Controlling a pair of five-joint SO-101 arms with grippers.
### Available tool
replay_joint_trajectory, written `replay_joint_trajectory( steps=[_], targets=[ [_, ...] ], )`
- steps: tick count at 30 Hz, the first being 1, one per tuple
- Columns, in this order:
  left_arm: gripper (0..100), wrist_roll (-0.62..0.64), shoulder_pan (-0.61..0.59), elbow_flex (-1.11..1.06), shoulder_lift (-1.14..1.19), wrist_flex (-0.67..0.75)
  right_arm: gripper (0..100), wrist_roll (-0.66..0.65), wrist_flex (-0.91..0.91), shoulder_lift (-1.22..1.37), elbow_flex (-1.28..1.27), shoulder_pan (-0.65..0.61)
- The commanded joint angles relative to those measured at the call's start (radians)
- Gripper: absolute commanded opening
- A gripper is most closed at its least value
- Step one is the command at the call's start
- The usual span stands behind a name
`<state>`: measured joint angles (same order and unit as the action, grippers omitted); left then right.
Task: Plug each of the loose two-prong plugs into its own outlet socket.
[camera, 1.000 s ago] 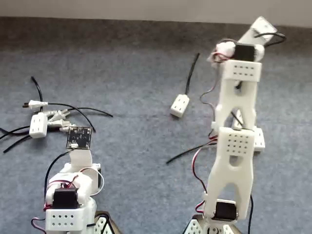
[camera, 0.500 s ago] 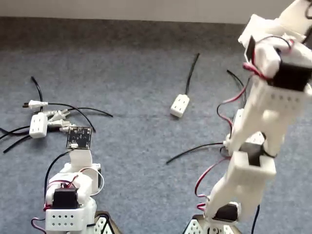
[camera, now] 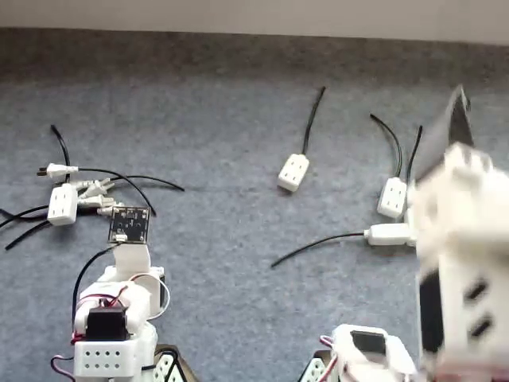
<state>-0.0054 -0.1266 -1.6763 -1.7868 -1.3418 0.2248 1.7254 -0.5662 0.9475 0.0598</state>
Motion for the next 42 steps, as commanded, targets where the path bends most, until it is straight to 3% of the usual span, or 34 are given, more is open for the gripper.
replay_joint_trajectory(
  steps=[1, 10, 17, 24, 33, 37, 40, 42],
  targets=[
    [1, 0.002, 0.012, -0.019, 0.001, 0.012, 31.3, -0.015, 0.035, -0.193, -0.283, -0.01],
    [1, 0.0, 0.182, -0.019, 0.001, 0.009, 31.3, -0.184, 0.025, -0.562, -0.928, -0.015],
    [1, 0.0, 0.188, -0.008, 0.001, 0.012, 31.3, -0.33, -0.059, -0.769, -1.451, -0.008],
    [1, 0.005, 0.099, 0.154, 0.001, 0.017, 31.3, -0.339, -0.162, -0.931, -1.879, -0.013],
    [1, -0.009, 0.044, 0.446, -0.001, 0.18, 31.3, -0.347, -0.216, -1.112, -2.003, -0.015],
    [1, -0.141, -0.039, 0.608, 0.001, 0.252, 31.3, -0.35, -0.268, -1.112, -2.058, -0.015],
    [1, -0.169, -0.096, 0.707, 0.013, 0.344, 31.3, -0.405, -0.311, -1.112, -2.103, -0.015],
    [7, -0.166, -0.139, 0.737, 0.042, 0.397, 31.3, -0.416, -0.361, -1.112, -2.161, -0.015]
  ],
)
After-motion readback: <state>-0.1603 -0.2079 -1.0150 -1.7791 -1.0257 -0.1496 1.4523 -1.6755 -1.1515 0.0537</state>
